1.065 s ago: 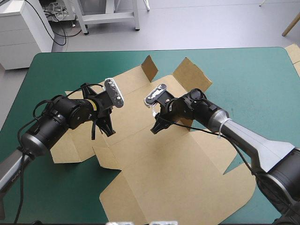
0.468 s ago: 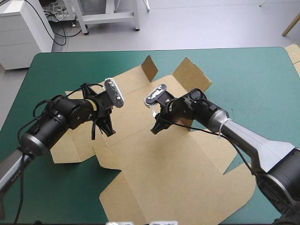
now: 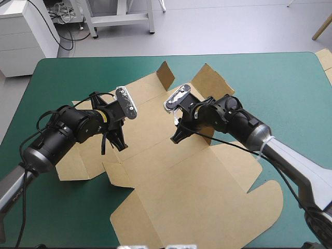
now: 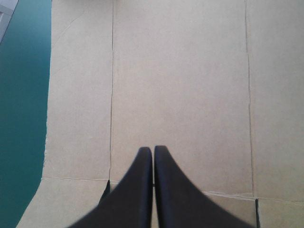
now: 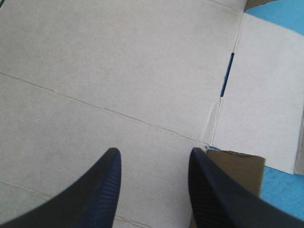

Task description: Fold the box

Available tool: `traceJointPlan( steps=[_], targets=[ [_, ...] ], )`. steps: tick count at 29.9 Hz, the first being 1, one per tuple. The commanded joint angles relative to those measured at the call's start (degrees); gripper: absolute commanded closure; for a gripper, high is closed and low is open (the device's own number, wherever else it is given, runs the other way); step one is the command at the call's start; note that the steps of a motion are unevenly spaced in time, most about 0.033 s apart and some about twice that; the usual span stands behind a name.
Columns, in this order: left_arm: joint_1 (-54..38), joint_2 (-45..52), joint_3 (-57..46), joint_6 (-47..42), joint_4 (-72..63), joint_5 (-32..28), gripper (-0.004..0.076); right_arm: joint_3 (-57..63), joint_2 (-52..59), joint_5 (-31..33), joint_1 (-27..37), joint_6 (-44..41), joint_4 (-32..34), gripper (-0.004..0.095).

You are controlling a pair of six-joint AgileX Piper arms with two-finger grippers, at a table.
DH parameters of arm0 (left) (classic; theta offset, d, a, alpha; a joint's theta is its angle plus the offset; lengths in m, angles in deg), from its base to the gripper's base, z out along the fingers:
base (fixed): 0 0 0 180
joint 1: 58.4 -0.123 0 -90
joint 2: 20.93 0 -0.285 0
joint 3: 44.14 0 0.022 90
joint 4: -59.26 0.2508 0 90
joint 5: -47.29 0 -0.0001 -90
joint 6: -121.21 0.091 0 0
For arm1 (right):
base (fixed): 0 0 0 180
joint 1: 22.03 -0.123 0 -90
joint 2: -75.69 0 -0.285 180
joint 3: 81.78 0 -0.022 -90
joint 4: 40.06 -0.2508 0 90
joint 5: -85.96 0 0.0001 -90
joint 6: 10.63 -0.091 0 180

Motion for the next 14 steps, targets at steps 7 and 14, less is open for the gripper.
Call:
traceJointPlan(
  steps=[7, 14],
  targets=[
    [0.3, 1.6, 2.1, -0.3, -0.5, -2.7, 0.0731, -2.1, 10.1, -0.9, 0.4, 0.2, 4.4, 0.0496],
    [0.3, 1.6, 2.1, -0.3, -0.5, -2.7, 0.0731, -2.1, 13.6, 0.4, 0.4, 0.0, 7.4, 0.0448]
  ],
)
